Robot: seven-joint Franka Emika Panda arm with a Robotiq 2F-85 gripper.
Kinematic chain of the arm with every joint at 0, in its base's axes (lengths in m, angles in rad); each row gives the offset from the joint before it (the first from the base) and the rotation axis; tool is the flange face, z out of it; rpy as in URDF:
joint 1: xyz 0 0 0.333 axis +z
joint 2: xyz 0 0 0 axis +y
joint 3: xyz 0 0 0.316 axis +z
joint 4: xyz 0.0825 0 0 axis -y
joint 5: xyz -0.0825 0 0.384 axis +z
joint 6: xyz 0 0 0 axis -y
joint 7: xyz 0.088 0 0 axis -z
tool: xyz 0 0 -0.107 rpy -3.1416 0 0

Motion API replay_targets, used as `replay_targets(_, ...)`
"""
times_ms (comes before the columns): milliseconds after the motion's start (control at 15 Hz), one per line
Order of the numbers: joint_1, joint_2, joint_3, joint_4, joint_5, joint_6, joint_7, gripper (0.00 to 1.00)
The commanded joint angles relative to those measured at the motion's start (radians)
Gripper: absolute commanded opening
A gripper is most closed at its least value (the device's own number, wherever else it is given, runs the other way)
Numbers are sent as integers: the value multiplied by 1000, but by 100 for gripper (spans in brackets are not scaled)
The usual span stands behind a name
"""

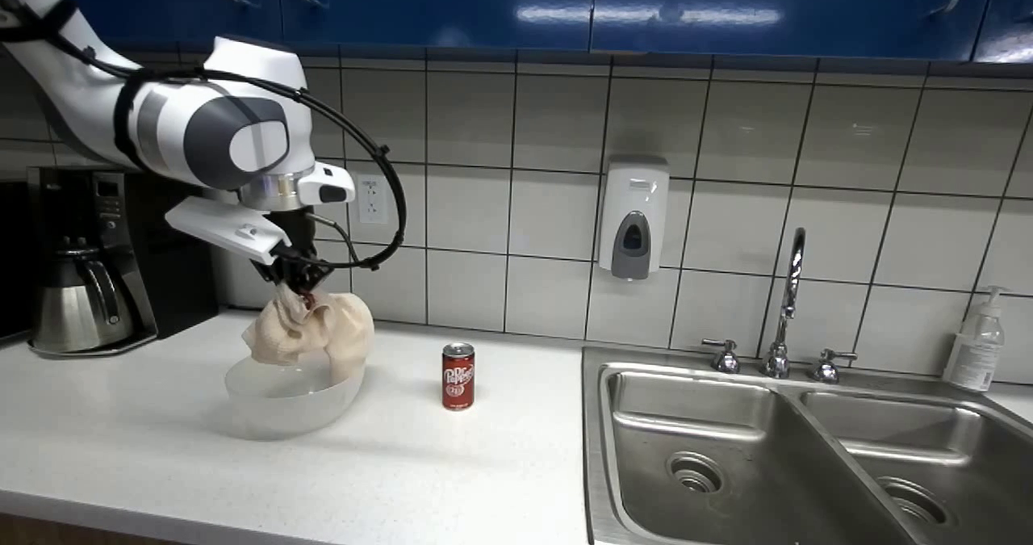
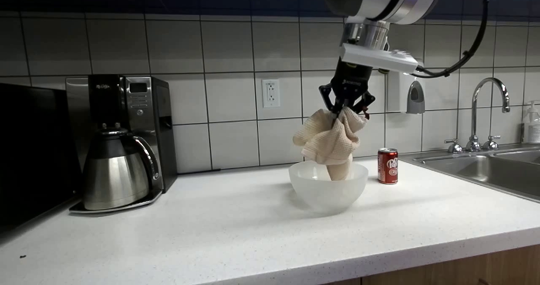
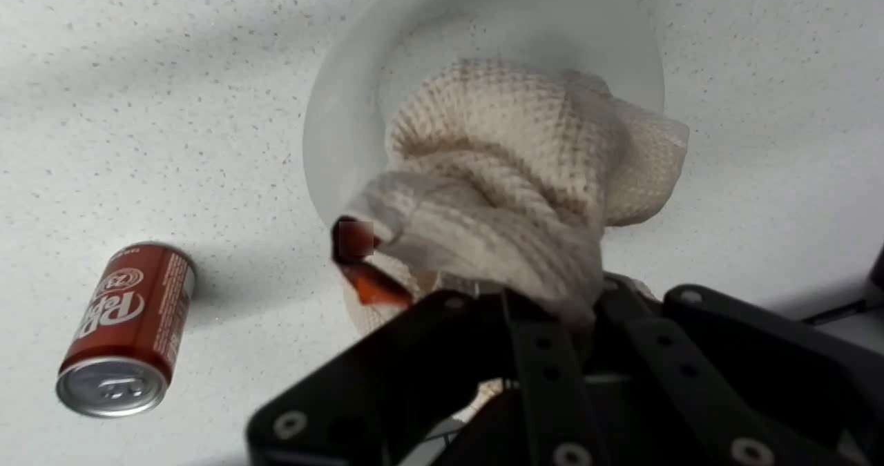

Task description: Remove the towel from the bowl

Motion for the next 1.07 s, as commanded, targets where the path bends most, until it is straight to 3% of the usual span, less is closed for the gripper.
replay_targets(0, -11, -119, -15, -18, -17, -75, 27, 2)
replay_targets(533, -36, -313, -46, -60, -40, -204, 28, 2)
replay_targets(1000, -127, -460, -88, -144, -102, -345, 34, 2)
